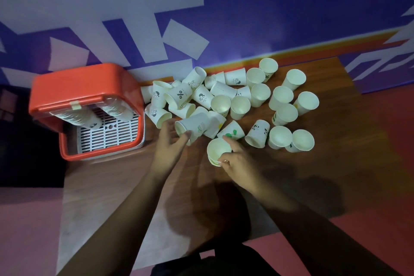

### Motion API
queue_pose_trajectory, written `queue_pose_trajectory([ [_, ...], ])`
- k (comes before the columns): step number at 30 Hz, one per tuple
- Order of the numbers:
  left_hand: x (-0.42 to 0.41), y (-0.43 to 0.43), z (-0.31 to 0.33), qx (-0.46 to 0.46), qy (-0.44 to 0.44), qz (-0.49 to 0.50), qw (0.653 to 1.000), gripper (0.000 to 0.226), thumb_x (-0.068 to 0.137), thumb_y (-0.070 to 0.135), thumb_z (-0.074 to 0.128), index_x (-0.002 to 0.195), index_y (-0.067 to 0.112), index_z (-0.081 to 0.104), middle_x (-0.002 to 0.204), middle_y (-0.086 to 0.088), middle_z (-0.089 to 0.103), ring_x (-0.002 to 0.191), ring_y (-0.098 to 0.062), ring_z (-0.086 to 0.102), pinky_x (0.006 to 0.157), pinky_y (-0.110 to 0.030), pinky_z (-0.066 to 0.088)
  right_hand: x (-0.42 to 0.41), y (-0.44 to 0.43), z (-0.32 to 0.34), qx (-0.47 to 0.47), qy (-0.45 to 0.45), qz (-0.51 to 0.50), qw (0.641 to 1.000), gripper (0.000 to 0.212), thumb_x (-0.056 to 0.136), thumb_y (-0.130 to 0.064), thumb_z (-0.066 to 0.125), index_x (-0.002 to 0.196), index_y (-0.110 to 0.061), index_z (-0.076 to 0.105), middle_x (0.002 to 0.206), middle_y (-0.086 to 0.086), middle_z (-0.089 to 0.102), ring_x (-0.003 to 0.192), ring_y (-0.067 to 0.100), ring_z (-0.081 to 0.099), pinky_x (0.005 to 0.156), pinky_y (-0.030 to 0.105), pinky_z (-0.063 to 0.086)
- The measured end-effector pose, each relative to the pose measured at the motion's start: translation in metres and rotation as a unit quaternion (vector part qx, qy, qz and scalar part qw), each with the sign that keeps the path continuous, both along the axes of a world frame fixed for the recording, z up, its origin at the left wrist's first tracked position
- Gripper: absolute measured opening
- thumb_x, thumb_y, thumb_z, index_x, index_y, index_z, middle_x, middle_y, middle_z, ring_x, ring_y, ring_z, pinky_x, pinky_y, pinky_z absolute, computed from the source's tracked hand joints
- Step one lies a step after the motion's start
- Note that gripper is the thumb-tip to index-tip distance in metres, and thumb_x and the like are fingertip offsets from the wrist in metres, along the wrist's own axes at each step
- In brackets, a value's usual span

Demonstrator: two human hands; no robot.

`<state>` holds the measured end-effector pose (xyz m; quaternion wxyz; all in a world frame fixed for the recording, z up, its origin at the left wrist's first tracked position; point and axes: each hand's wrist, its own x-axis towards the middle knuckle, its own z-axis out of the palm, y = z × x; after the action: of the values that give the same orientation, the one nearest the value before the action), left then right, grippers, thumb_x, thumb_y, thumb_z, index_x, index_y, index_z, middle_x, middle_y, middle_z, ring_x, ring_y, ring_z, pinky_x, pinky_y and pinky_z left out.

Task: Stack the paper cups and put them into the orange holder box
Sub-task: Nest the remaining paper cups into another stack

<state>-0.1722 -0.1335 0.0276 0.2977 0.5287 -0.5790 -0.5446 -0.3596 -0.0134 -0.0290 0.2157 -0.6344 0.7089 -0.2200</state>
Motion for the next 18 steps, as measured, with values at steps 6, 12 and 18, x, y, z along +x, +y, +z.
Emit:
queue_pose_trajectory([
  [6,-0.005,0.009,-0.002,-0.018,-0.025,-0.074,0.997,0.043,0.092,0.024,0.073,0.129,0.019,0.054,0.128,0.0,0.058,0.102,0.005,0.061,0.078,-0.012,0.051,-0.007,0.0,-0.01,0.073,-0.006,0.0,0.997,0.063,0.077,-0.023,0.08,0.136,-0.019,0.057,0.151,0.003,0.044,0.139,0.024,0.04,0.113,0.043,0.037],
  [12,-0.017,0.021,-0.009,-0.049,-0.077,-0.19,0.978,0.068,0.078,0.055,0.069,0.139,0.032,0.051,0.13,0.014,0.049,0.124,-0.011,0.05,0.099,-0.029,0.047,-0.065,0.028,0.008,-0.005,0.076,-0.197,0.977,0.052,0.082,-0.022,0.073,0.129,-0.005,0.057,0.134,0.016,0.057,0.126,0.033,0.053,0.103,0.045,0.047],
  [18,-0.034,0.024,-0.021,-0.163,-0.198,-0.26,0.931,0.077,0.074,0.054,0.067,0.14,0.018,0.05,0.125,0.002,0.057,0.119,-0.017,0.045,0.099,-0.029,0.032,-0.124,0.035,-0.005,0.076,0.155,-0.28,0.944,0.081,0.077,-0.037,0.079,0.143,-0.007,0.041,0.141,0.017,0.052,0.132,0.035,0.047,0.107,0.053,0.042],
])
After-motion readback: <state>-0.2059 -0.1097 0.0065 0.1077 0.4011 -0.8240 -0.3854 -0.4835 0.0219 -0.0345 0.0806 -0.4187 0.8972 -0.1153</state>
